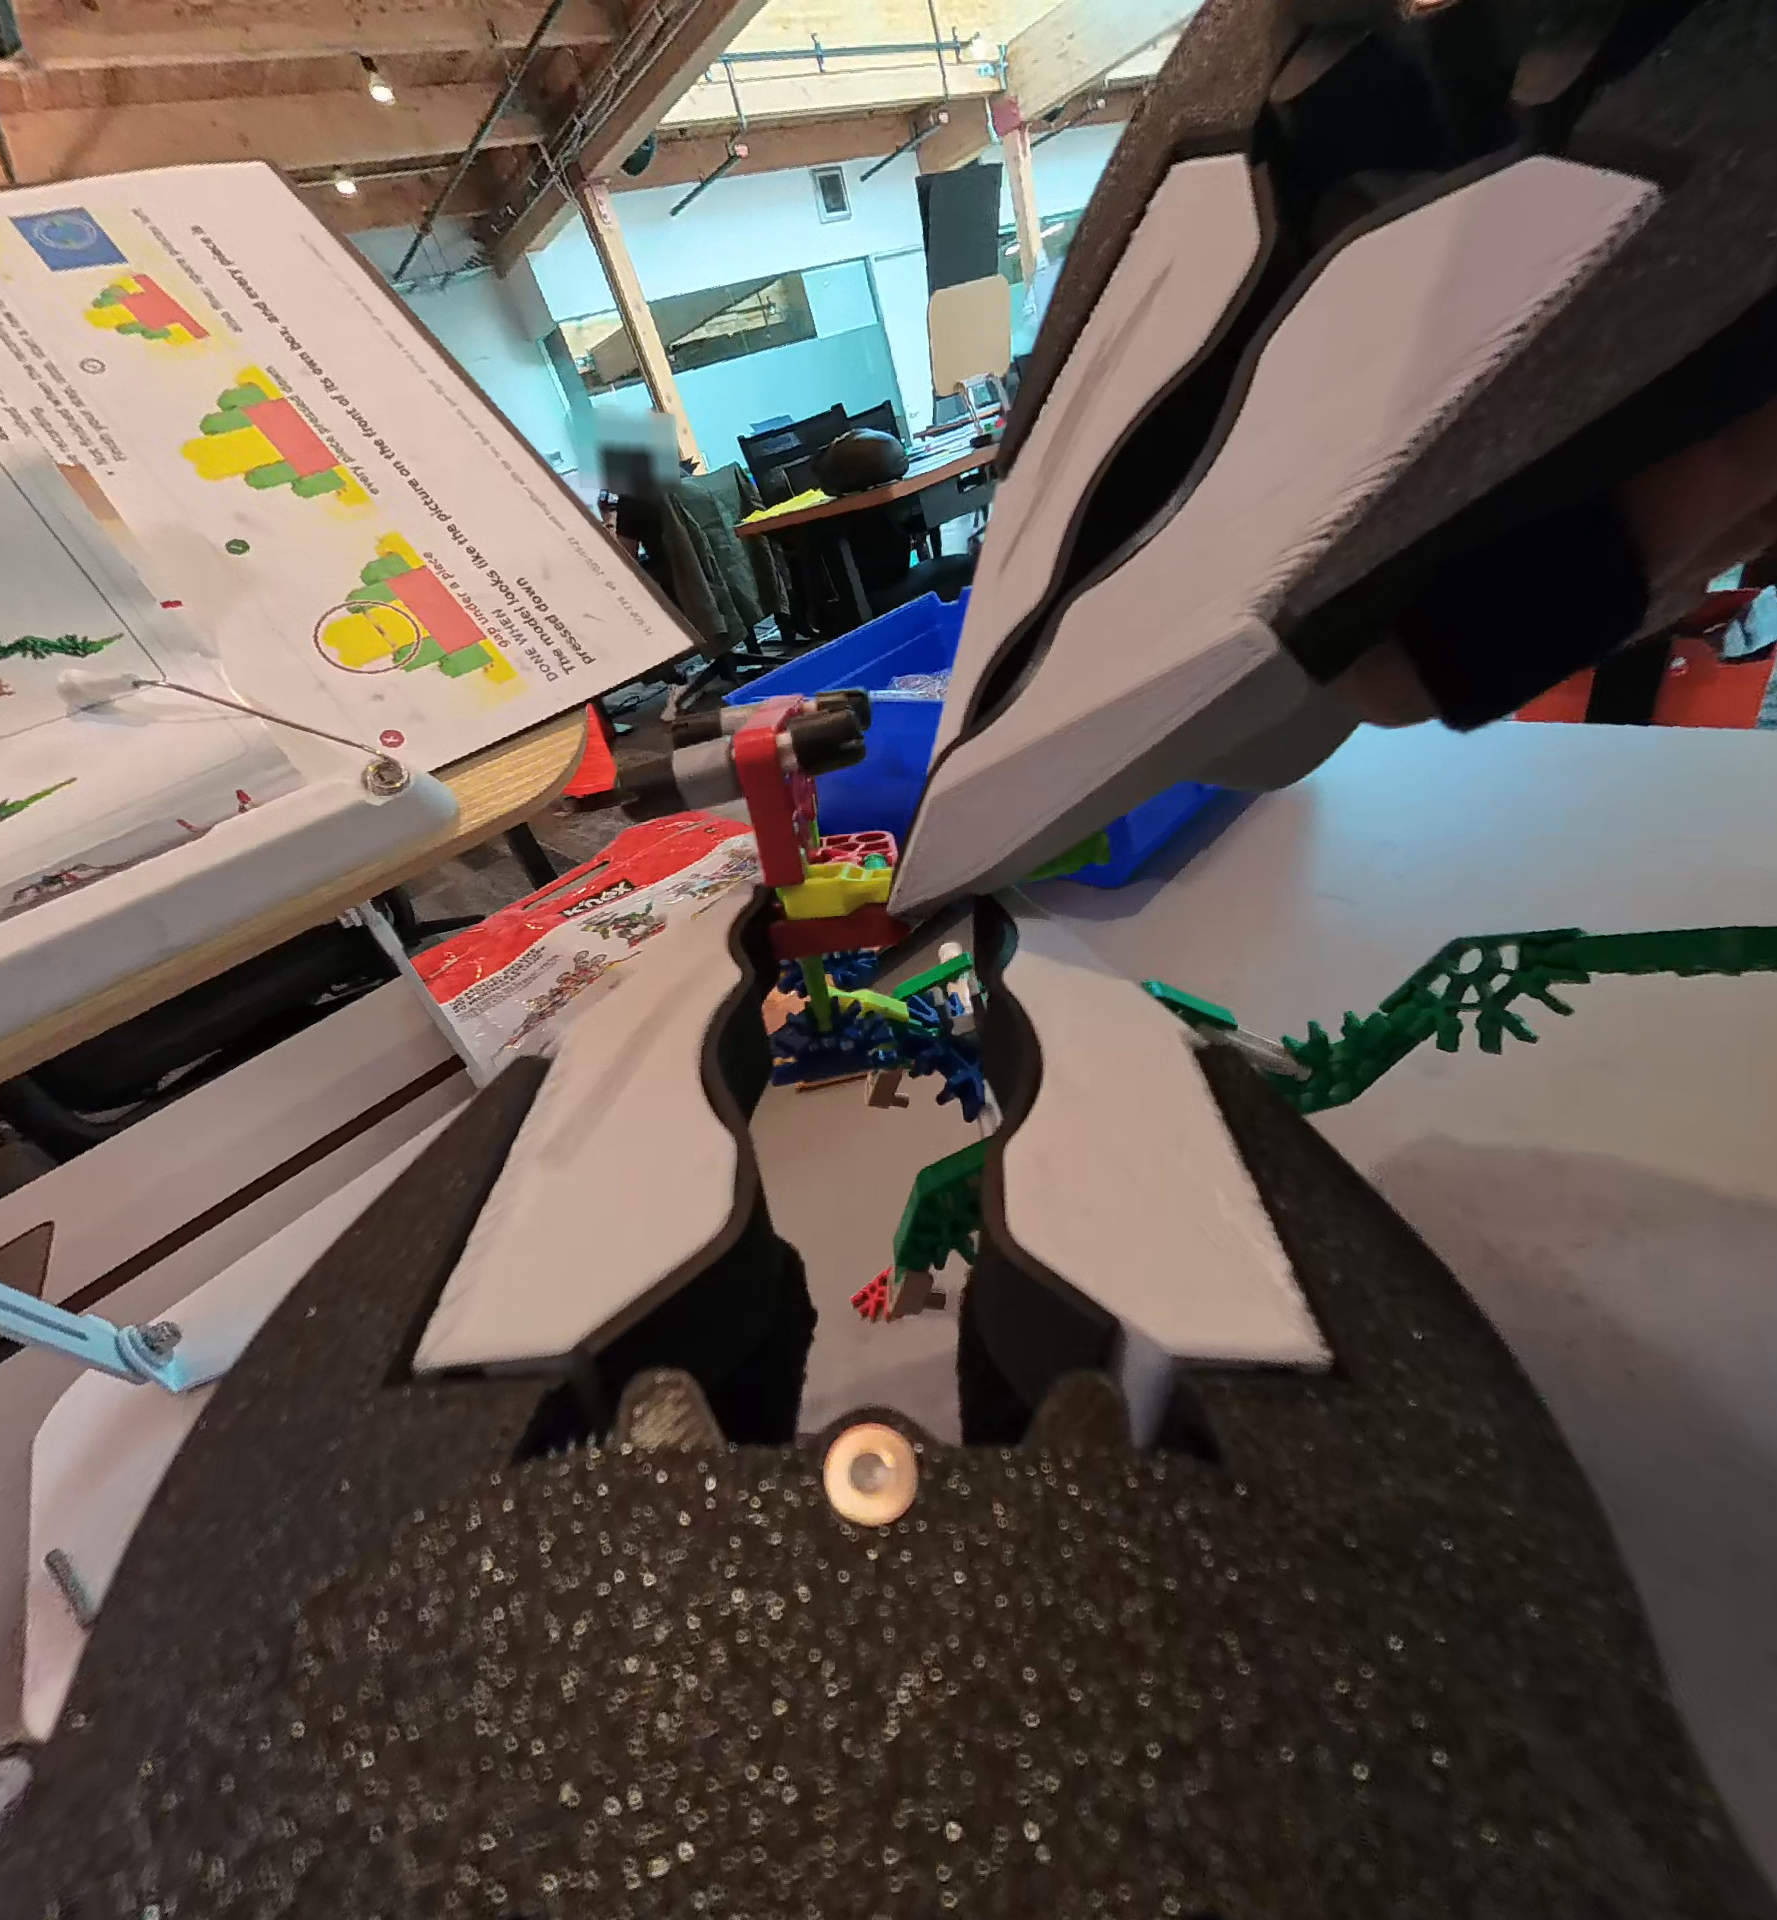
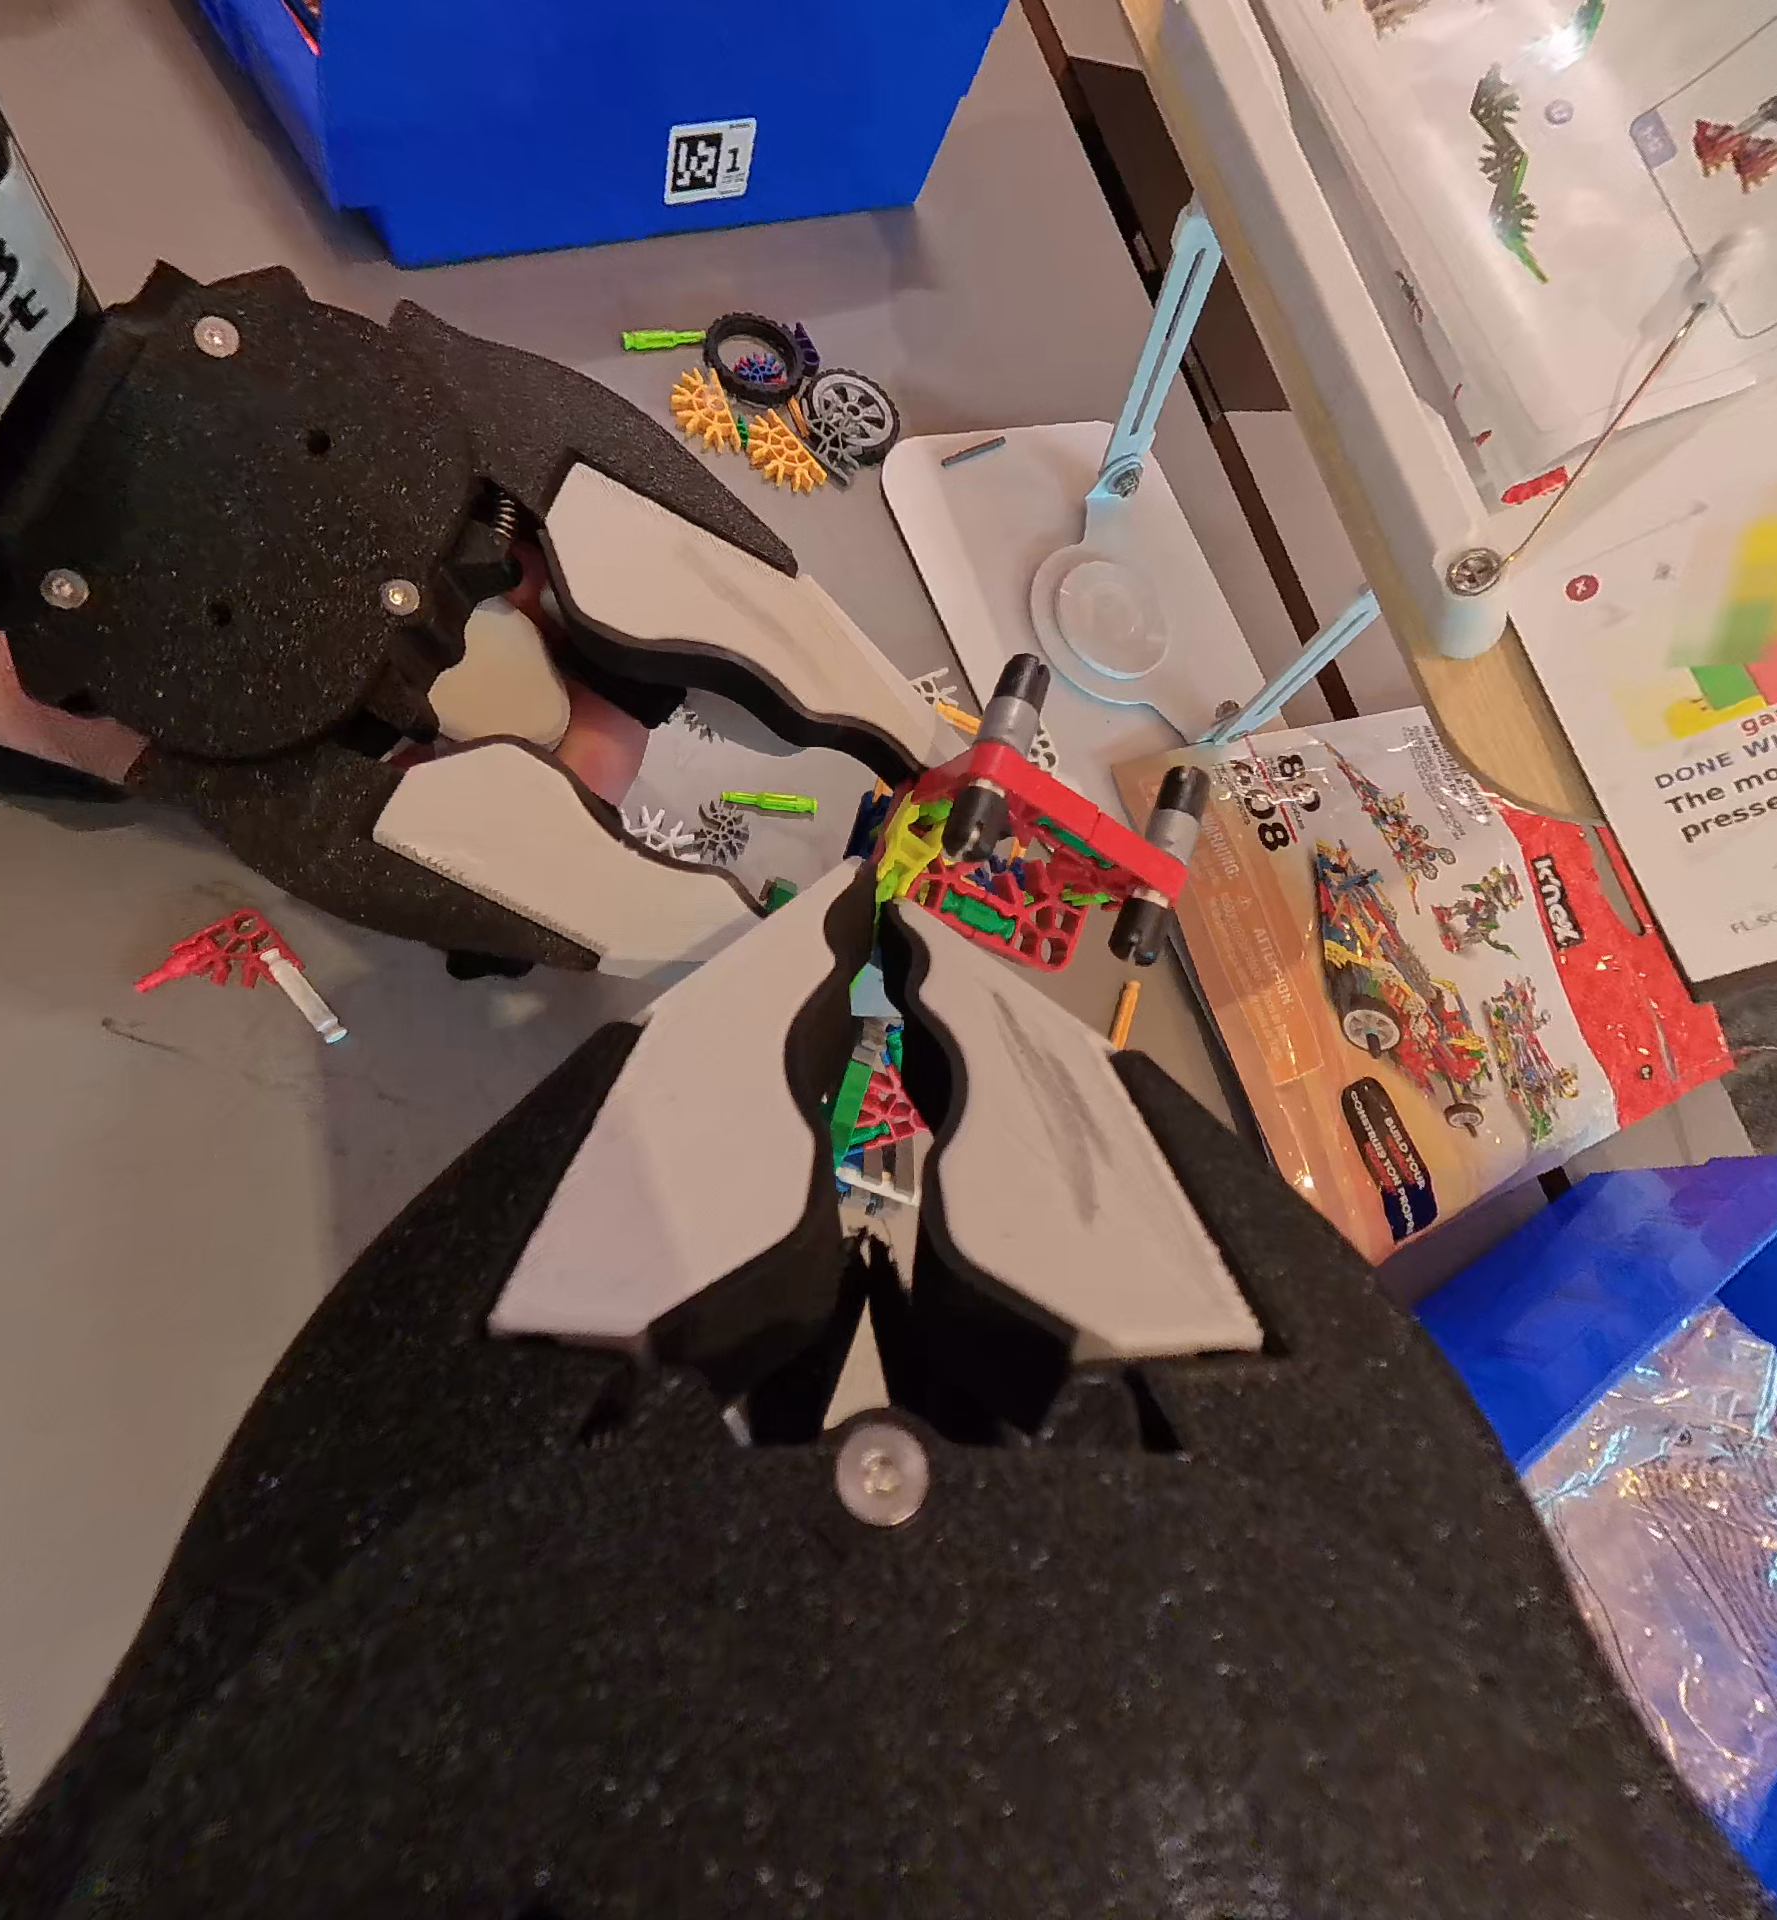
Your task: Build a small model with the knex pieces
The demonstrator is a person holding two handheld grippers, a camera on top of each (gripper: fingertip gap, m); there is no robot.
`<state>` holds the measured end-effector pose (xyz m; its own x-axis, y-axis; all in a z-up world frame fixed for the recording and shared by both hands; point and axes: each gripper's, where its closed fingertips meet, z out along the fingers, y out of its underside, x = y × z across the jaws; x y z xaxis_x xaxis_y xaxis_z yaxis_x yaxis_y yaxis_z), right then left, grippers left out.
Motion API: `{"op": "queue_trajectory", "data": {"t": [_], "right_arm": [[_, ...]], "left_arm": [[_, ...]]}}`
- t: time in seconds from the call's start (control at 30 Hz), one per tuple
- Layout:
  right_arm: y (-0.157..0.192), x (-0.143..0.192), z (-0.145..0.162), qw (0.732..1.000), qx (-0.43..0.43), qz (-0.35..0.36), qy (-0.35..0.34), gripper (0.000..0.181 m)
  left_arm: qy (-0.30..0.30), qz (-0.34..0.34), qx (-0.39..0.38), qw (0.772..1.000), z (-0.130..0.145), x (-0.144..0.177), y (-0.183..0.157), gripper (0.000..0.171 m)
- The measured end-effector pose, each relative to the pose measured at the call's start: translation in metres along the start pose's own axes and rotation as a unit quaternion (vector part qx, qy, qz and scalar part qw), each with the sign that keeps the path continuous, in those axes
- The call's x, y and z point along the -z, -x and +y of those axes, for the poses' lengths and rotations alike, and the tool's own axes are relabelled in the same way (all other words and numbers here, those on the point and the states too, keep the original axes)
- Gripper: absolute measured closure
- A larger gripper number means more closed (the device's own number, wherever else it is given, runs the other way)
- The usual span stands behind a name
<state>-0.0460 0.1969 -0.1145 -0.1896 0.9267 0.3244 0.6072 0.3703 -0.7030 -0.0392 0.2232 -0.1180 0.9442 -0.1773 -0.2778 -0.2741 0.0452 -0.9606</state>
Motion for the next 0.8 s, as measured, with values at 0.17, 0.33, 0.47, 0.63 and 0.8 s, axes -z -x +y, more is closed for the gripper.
{"op": "queue_trajectory", "data": {"t": [0.17, 0.33, 0.47, 0.63, 0.8], "right_arm": [[0.0005, 0.0002, 0.0024, 1.000, 0.015, -0.018, 0.002, 0.181], [0.0002, -0.0008, 0.0013, 0.999, 0.021, -0.028, -0.004, 0.181], [-0.0003, -0.0032, 0.0023, 1.000, 0.003, -0.025, -0.001, 0.181], [0.0015, -0.0043, 0.0034, 0.999, -0.017, -0.031, -0.010, 0.181], [0.0024, -0.0053, 0.0033, 0.999, -0.031, -0.039, -0.014, 0.181]], "left_arm": [[0.002, 0.013, -0.003, 1.000, 0.0013, -0.0004, -0.0030, 0.140], [-0.001, 0.014, -0.001, 1.000, 0.0009, -0.0001, -0.0012, 0.139], [-0.001, 0.023, 0.001, 1.000, 0.0027, -0.0006, -0.0025, 0.129], [0.000, 0.025, 0.005, 1.000, 0.0041, 0.0014, -0.0034, 0.128], [0.000, 0.028, 0.021, 0.999, 0.0039, 0.0015, -0.0028, 0.127]]}}
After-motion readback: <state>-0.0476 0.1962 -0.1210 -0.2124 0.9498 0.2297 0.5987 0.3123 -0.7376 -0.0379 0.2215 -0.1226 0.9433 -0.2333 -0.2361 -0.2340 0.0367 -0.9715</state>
